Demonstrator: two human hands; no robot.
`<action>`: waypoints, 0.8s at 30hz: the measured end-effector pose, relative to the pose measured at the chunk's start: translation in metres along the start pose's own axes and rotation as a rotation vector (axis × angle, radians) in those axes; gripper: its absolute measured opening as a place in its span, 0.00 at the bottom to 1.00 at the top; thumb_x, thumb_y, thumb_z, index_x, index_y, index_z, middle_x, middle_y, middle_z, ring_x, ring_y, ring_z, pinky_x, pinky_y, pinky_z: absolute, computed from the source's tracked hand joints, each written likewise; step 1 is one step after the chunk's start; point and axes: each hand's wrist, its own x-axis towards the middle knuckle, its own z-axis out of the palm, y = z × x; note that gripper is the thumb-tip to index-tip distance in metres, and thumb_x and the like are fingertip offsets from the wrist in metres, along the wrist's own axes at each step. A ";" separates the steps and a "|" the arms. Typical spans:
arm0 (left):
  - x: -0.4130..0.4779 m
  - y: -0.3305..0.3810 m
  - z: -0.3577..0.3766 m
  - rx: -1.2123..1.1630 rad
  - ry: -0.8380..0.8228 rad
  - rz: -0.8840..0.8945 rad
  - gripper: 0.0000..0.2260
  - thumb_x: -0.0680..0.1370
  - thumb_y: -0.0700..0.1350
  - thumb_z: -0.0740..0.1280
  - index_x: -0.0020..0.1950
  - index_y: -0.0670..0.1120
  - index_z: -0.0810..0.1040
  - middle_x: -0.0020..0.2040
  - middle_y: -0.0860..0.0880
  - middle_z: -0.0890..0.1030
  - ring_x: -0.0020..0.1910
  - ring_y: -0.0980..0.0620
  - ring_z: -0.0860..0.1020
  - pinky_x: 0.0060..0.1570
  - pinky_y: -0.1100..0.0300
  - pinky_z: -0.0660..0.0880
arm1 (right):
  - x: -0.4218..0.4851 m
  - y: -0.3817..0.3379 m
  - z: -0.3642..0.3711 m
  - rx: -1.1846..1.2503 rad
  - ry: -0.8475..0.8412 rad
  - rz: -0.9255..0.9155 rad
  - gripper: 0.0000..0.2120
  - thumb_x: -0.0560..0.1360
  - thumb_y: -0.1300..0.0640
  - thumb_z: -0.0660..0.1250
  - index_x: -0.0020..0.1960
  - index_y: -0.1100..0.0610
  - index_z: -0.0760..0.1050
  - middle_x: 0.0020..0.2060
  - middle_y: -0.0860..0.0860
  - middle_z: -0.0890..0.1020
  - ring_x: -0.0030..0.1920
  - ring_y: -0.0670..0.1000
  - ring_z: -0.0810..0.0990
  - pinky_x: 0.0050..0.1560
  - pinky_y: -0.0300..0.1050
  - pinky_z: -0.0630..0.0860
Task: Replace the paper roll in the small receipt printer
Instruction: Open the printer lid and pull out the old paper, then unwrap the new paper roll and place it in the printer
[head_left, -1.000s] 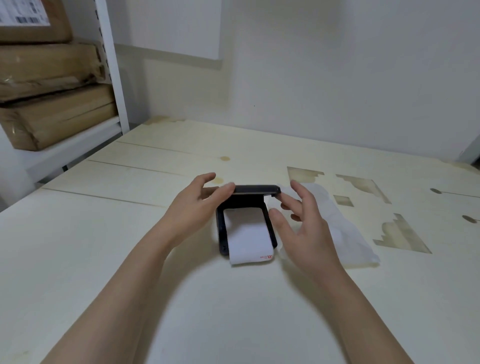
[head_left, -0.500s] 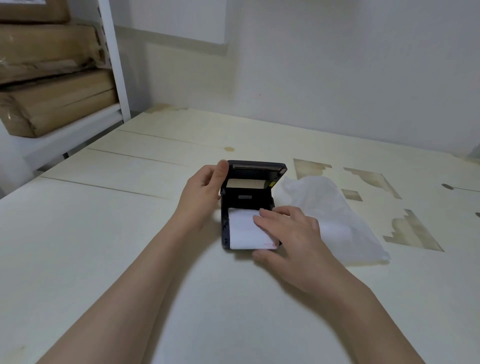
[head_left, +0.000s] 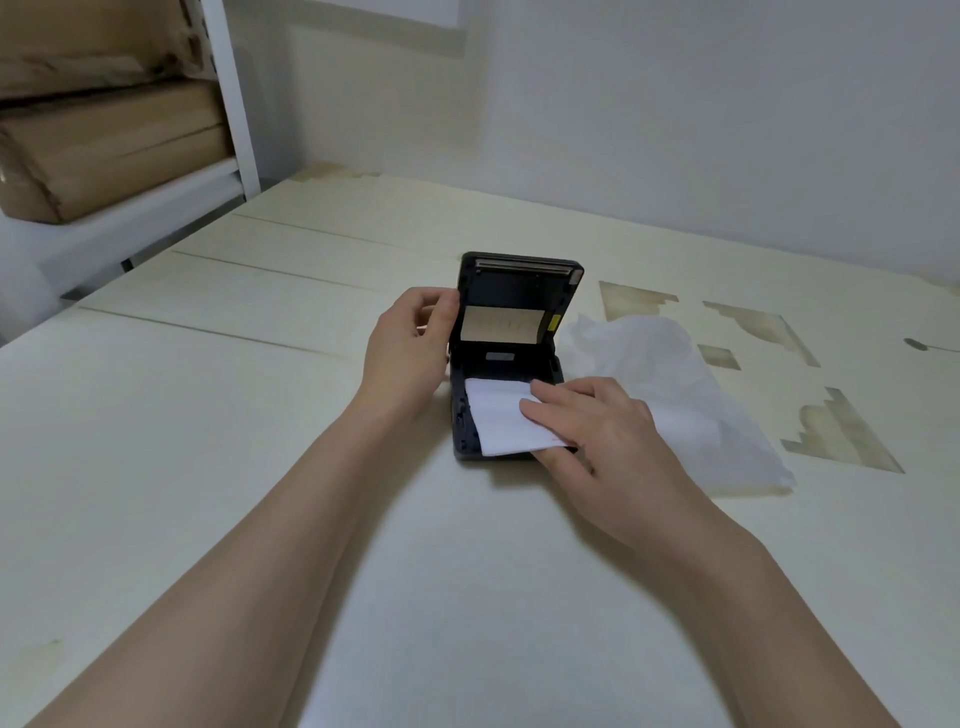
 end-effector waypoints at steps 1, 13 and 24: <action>0.000 0.000 0.000 -0.009 0.002 0.001 0.11 0.77 0.59 0.62 0.52 0.55 0.77 0.52 0.51 0.83 0.51 0.49 0.83 0.51 0.44 0.81 | 0.000 0.000 0.001 -0.008 0.014 -0.009 0.19 0.75 0.52 0.58 0.61 0.52 0.79 0.68 0.48 0.77 0.66 0.52 0.69 0.58 0.47 0.60; -0.051 0.028 0.026 0.261 0.281 0.203 0.31 0.76 0.52 0.69 0.75 0.43 0.61 0.72 0.41 0.62 0.72 0.43 0.57 0.68 0.60 0.52 | -0.027 0.024 -0.039 0.340 0.780 0.255 0.20 0.72 0.72 0.62 0.56 0.57 0.84 0.51 0.43 0.83 0.58 0.44 0.77 0.59 0.34 0.72; -0.124 0.044 0.135 0.679 -0.243 0.735 0.13 0.70 0.48 0.73 0.55 0.53 0.81 0.60 0.50 0.79 0.71 0.45 0.69 0.74 0.44 0.42 | -0.117 0.129 -0.043 -0.042 0.477 0.768 0.13 0.75 0.57 0.69 0.58 0.60 0.81 0.57 0.57 0.83 0.65 0.63 0.71 0.67 0.50 0.60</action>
